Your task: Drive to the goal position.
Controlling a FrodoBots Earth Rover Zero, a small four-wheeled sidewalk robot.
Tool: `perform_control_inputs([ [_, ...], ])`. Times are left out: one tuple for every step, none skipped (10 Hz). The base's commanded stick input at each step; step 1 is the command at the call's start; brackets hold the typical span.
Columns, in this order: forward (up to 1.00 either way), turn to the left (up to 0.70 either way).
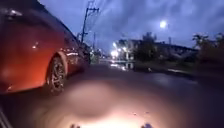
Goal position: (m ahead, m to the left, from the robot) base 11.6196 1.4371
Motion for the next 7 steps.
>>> perform_control_inputs([
  [0.5,0.0],
  [0.5,0.0],
  [0.5,0.0],
  [0.5,0.0],
  [0.5,0.0],
  [0.5,0.0],
  [0.5,0.0],
])
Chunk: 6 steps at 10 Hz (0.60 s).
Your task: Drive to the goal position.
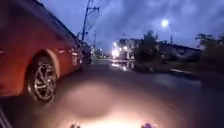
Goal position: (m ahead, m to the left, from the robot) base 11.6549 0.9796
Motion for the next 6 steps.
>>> perform_control_inputs([
  [0.5,0.0],
  [0.5,0.0],
  [0.5,0.0],
  [0.5,0.0],
  [0.5,0.0],
  [0.5,0.0],
])
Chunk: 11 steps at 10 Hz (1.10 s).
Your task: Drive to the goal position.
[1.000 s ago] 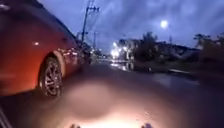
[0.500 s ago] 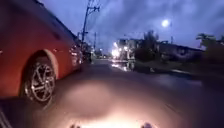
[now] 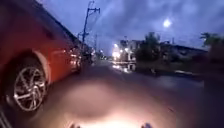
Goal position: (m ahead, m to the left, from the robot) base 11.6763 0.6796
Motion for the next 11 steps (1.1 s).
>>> perform_control_inputs([
  [0.5,0.0],
  [0.5,0.0],
  [0.5,0.0],
  [0.5,0.0],
  [0.5,0.0],
  [0.5,0.0],
  [0.5,0.0],
  [0.5,0.0],
  [0.5,0.0],
  [0.5,0.0],
  [0.5,0.0],
])
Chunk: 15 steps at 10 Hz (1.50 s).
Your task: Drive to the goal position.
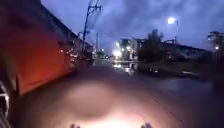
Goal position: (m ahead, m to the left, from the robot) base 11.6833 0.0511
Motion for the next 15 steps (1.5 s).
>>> perform_control_inputs([
  [0.5,0.0],
  [0.5,0.0],
  [0.5,0.0],
  [0.5,0.0],
  [0.5,0.0],
  [0.5,0.0],
  [0.5,0.0],
  [0.5,0.0],
  [0.5,0.0],
  [0.5,0.0],
  [0.5,0.0],
  [0.5,0.0],
  [0.5,0.0],
  [0.5,0.0],
  [0.5,0.0],
])
